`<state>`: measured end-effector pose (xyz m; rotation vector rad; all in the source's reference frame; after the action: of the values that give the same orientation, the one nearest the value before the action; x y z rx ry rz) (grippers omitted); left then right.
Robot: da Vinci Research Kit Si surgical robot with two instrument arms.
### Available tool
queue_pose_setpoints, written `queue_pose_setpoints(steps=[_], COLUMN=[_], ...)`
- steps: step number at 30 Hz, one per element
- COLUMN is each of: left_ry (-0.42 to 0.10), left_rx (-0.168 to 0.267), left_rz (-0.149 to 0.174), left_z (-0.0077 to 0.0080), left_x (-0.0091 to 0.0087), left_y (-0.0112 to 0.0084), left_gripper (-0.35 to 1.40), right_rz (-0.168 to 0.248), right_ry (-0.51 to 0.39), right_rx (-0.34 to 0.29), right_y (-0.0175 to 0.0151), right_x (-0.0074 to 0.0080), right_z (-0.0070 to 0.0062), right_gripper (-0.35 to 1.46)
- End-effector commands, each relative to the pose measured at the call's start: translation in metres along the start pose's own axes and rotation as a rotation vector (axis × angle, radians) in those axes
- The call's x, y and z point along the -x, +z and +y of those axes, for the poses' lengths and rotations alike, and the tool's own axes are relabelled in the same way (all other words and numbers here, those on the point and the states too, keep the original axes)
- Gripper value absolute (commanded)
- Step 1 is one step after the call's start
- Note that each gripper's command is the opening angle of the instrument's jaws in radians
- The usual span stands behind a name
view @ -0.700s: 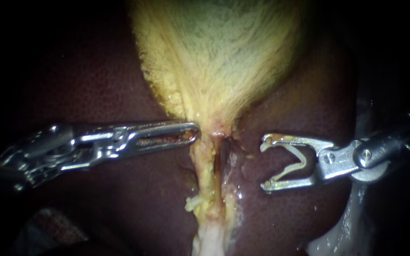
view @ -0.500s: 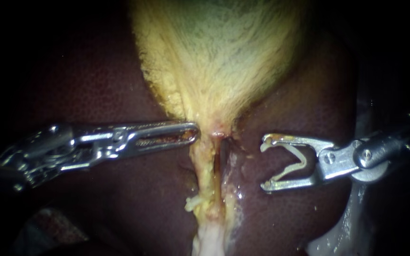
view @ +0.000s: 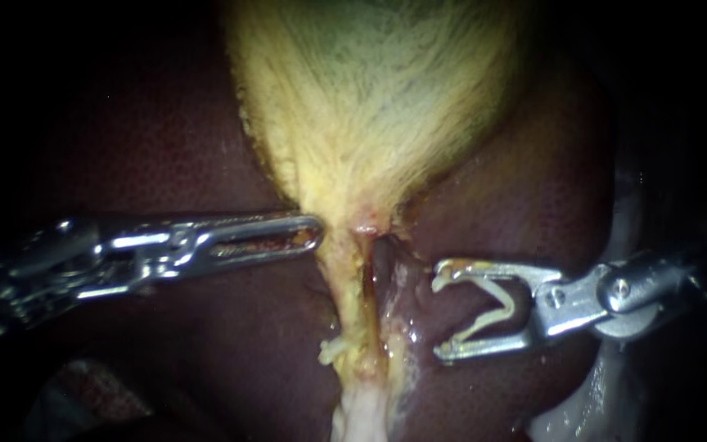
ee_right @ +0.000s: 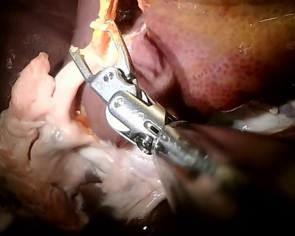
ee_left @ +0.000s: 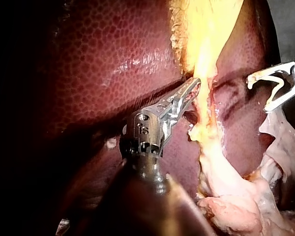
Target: Clipping second clip left tube
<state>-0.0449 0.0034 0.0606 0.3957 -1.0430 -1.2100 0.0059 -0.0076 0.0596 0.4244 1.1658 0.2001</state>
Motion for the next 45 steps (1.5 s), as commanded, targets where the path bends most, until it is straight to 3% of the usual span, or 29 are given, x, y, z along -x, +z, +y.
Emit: queue_pose_setpoints(steps=[1, 12, 18, 28, 32, 38, 45], left_ry=[0.0, -0.006, -0.008, -0.009, -0.01, -0.008, -0.004], left_rx=[0.0, 0.01, 0.013, 0.015, 0.017, 0.014, 0.014], left_rz=[0.0, -0.013, -0.017, -0.022, -0.029, -0.034, -0.037], left_z=[0.0001, -0.0001, -0.0008, -0.0016, -0.002, -0.0027, -0.0029], left_x=[0.0001, 0.0006, 0.0006, 0.0005, 0.0005, 0.0008, 0.0011], left_y=[-0.0002, -0.0033, -0.004, -0.0048, -0.005, -0.0052, -0.0049], left_gripper=[-0.35, -0.35, -0.35, -0.35, -0.35, -0.35, -0.35], right_rz=[0.0, 0.001, 0.001, -0.001, -0.025, -0.065, -0.069], right_ry=[0.004, 0.046, 0.047, 0.044, 0.04, 0.035, 0.03], right_rx=[-0.005, -0.023, -0.028, -0.027, -0.027, -0.026, -0.022], right_y=[0.0003, 0.0065, 0.0091, 0.0102, 0.0105, 0.0114, 0.0129], right_x=[0.0001, 0.0009, 0.0017, 0.0039, 0.0048, 0.006, 0.0064], right_z=[-0.0001, -0.0002, 0.0004, 0.0022, 0.0026, 0.0029, 0.0026], right_gripper=[0.57, 0.57, 0.58, 0.58, 0.57, 0.57, 0.58])
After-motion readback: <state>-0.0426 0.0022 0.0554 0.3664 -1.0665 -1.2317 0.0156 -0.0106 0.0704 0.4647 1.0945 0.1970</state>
